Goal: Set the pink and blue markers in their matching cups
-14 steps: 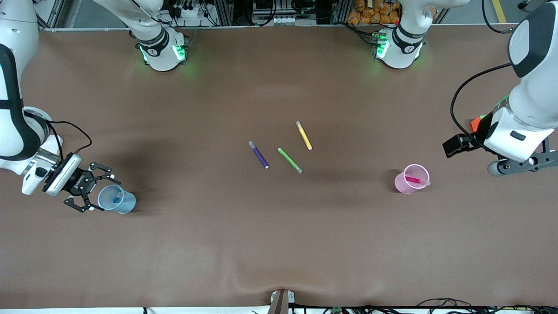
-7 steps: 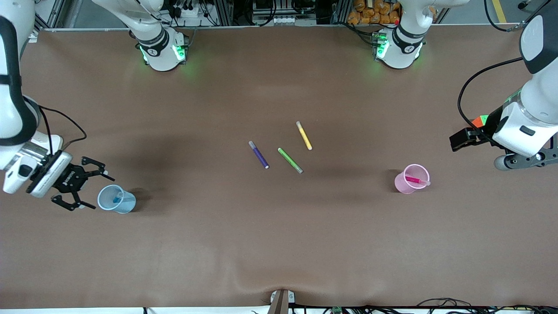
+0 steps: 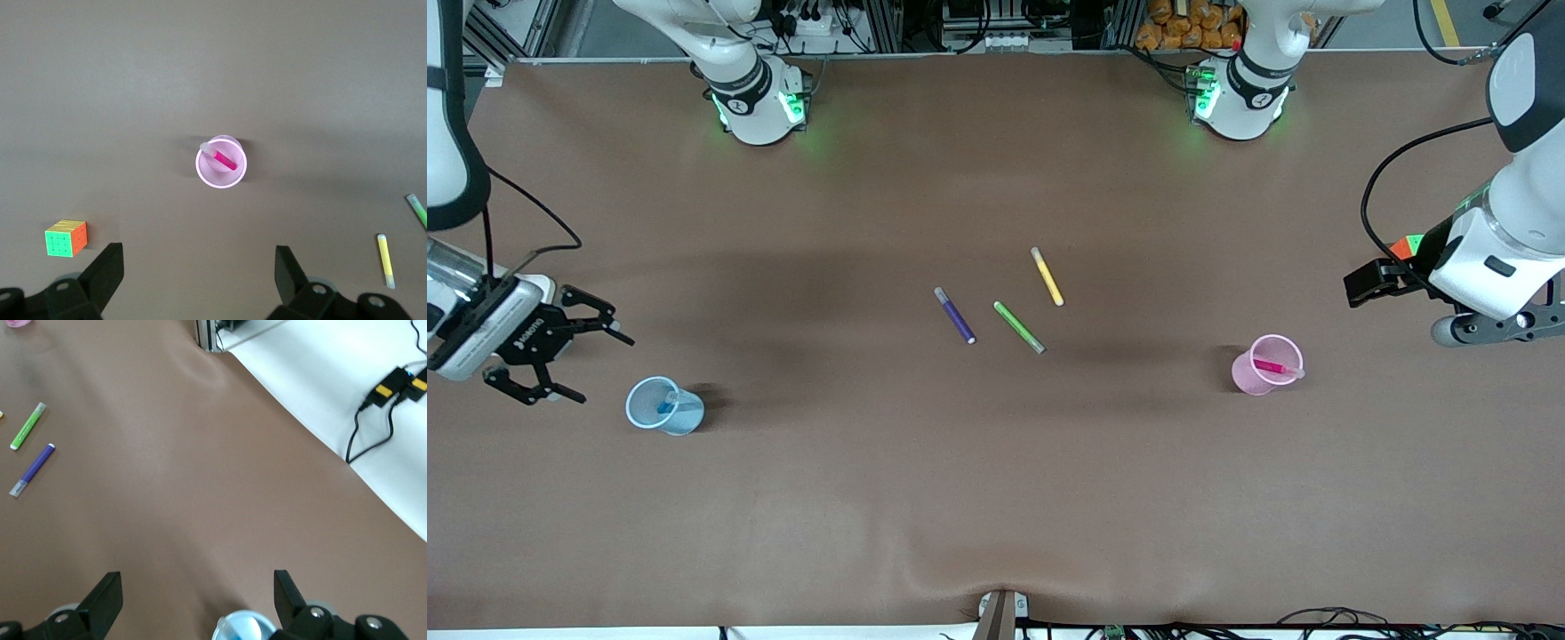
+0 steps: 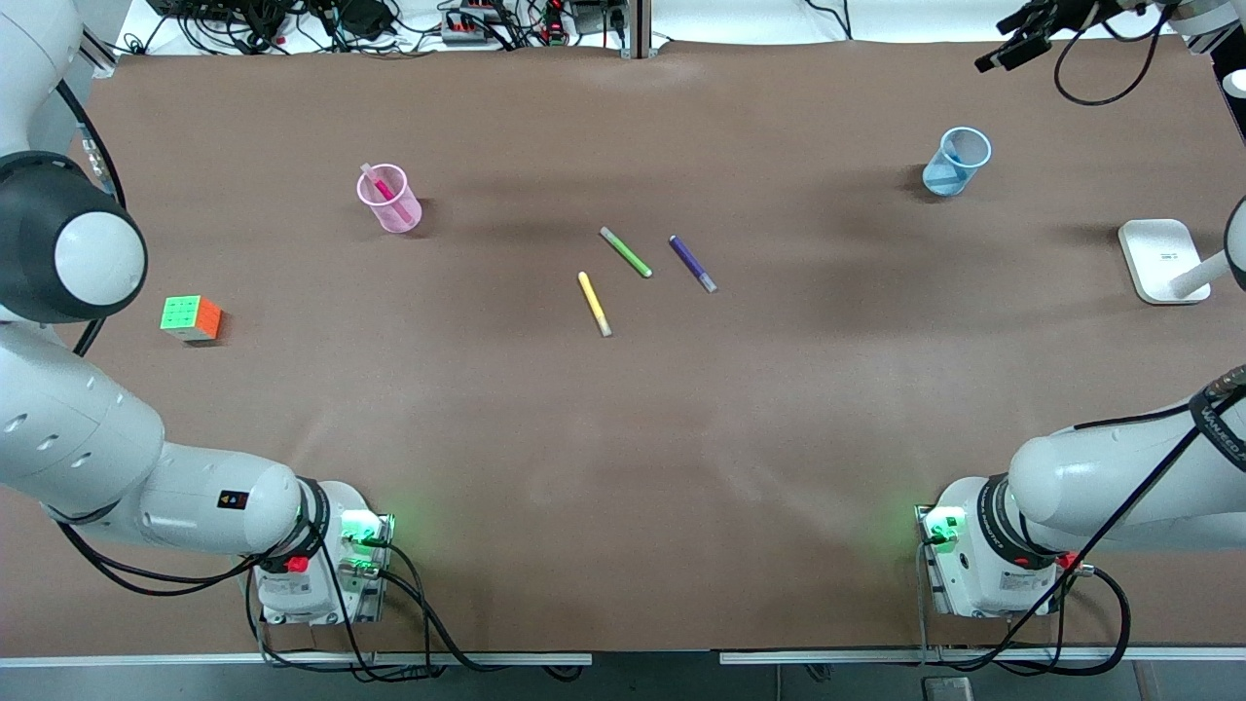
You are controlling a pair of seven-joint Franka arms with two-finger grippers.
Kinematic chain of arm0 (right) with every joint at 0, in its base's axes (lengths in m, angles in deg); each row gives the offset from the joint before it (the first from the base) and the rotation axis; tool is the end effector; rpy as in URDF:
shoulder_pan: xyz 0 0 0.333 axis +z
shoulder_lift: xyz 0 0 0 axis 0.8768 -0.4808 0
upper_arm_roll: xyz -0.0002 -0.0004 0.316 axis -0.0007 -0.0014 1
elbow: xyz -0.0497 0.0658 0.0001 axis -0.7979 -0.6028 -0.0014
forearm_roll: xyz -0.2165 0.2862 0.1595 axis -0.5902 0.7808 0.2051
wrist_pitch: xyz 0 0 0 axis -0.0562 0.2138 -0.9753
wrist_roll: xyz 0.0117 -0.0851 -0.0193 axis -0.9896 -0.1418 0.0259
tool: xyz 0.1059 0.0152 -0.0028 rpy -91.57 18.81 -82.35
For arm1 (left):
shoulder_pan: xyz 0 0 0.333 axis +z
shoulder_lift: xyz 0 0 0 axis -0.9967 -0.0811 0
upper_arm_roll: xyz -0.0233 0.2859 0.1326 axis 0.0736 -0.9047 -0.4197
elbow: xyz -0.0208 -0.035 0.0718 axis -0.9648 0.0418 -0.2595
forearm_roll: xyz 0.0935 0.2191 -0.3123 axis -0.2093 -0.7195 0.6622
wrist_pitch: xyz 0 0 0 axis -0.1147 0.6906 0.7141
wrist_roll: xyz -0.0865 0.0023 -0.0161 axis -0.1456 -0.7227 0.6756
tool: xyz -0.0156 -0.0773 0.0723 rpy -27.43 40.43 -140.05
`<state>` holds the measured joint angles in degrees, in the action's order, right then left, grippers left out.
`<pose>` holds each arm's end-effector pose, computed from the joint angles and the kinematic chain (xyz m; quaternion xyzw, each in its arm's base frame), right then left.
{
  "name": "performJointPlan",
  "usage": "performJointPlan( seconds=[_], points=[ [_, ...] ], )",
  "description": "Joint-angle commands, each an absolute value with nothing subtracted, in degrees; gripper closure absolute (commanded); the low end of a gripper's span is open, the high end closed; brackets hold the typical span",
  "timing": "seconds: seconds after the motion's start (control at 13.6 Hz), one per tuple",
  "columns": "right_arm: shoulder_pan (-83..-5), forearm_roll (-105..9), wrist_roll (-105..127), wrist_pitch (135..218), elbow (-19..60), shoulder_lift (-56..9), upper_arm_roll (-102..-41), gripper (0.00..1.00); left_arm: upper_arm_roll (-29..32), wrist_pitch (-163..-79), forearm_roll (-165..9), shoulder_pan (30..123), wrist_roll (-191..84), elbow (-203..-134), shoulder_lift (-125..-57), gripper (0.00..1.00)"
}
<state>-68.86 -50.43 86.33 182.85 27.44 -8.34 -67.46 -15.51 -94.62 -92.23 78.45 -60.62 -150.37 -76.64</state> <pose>0.6124 -0.0727 0.4667 -0.8563 -0.4399 -0.2300 0.1425 0.6110 -0.0756 0.5806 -0.9980 -0.0461 0.0087 0.0428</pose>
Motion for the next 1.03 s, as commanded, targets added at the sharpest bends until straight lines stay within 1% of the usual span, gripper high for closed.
performJointPlan(
  seconds=[0.0,0.22,0.37,0.59,0.73,0.81,0.95],
  points=[
    [-68.30,-54.92,77.18,180.16,28.59,-4.05,-67.22,0.00,-15.38,-94.35,-91.51,79.63,-59.33,-151.32,-75.55,0.00],
    [-66.98,-61.85,66.55,179.01,28.41,-0.80,-67.21,0.00,-15.47,-94.35,-91.77,79.72,-59.33,-151.23,-75.82,0.00],
    [-67.15,-63.19,61.18,172.97,25.62,-0.44,-67.39,0.00,-15.47,-94.26,-91.68,79.72,-59.15,-151.32,-75.47,0.00],
    [-67.24,-65.91,55.20,170.31,23.67,-0.18,-67.74,0.00,-15.38,-94.26,-91.60,81.47,-54.77,-151.41,-75.11,0.00],
    [-66.71,-69.50,49.24,166.28,21.57,0.35,-68.18,0.00,-15.21,-93.39,-91.42,81.48,-54.06,-152.80,-73.11,0.00],
    [-65.41,-71.00,45.98,164.17,19.90,0.35,-69.05,0.00,-15.12,-93.38,-91.16,81.48,-54.06,-153.68,-71.79,0.00],
    [-60.67,-73.64,40.35,161.61,18.57,0.35,-73.35,0.00,-15.12,-93.38,-90.98,81.48,-53.97,-156.31,-68.72,0.00]
  ],
)
